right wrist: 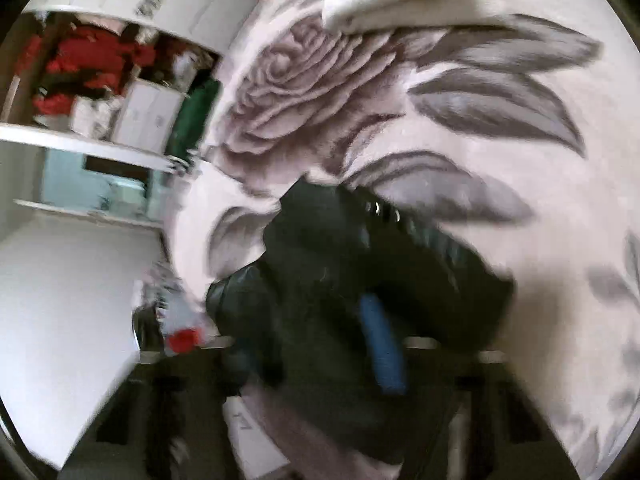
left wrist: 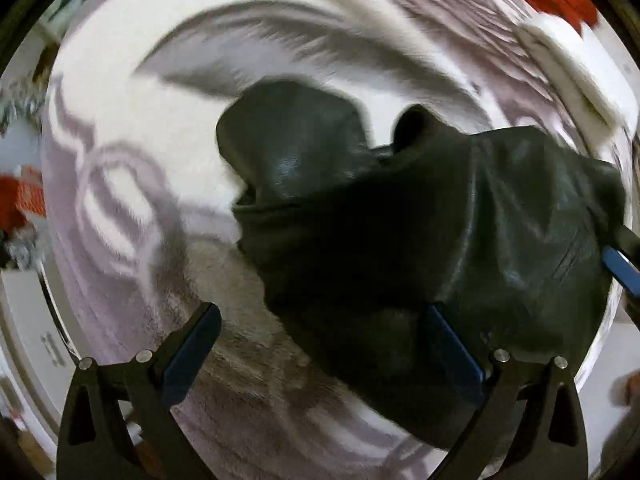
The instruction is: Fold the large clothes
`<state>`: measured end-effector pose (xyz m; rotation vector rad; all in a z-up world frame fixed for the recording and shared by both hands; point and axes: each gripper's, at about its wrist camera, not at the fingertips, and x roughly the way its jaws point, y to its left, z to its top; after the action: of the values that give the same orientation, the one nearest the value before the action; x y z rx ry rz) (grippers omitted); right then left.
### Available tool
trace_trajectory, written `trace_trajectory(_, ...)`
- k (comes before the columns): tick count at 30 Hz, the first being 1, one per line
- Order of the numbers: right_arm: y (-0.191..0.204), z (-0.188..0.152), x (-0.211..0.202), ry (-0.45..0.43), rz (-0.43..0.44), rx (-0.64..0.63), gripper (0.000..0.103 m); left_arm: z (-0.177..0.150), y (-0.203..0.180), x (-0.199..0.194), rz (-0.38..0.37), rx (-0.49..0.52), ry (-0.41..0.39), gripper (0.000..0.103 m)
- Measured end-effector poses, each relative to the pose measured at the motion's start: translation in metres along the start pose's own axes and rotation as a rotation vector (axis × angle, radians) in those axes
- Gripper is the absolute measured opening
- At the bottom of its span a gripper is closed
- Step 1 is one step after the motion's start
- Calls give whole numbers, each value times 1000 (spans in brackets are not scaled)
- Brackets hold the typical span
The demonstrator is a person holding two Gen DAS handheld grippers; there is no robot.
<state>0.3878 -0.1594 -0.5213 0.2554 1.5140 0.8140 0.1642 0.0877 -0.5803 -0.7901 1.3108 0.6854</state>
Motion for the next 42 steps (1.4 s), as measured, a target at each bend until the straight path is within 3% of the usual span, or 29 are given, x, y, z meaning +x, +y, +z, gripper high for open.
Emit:
trace_trajectory(2,-2,19,32,29,-48,-6,24,1,7,3,-23,-5,2,103)
trace_trajectory(4,-8,33,56,51,-93,2,0,2,10,5,-37,-7,-5,103)
trace_trajectory(7,-31,43,70,84,-36,102,0,1,12,5,-46,-4,-4,103)
trace_trajectory(10,-33,39,59,110,-5,122,0,-6,25,-14,-38,-12,9,103)
trace_trajectory(12,-24,29,34,109,14,131,6,-11,37,-31,-50,-43,-9,103)
trace_trajectory(16,-4,-8,-25,37,-51,37,41,-10,64,-44,-123,-185,-21,103)
trace_trajectory(18,-10,-33,-37,34,-60,62,41,-3,74,-30,-162,-271,-13,103)
trace_trajectory(20,-22,-56,-38,42,-43,116,41,6,69,-14,-126,-287,-6,103)
trace_trajectory(23,-43,-80,-18,72,-20,194,41,11,61,16,-42,-195,17,103)
trace_trajectory(28,-54,-82,6,61,-34,169,41,2,71,8,-75,-167,20,103)
trace_trajectory(30,-51,-83,-2,62,-25,187,41,-7,81,-7,-129,-203,15,103)
trace_trajectory(33,-63,-98,-21,38,-10,237,72,-32,90,-14,-249,-243,41,103)
trace_trajectory(34,-69,-105,-23,38,-1,253,73,-41,91,-12,-283,-244,52,103)
trace_trajectory(37,-107,-139,-3,93,173,402,73,-57,85,-2,-361,-214,78,103)
trace_trajectory(39,-131,-157,31,117,308,509,74,-66,84,9,-496,-231,85,103)
trace_trajectory(42,-138,-160,70,81,518,585,88,-70,78,21,-689,-272,88,103)
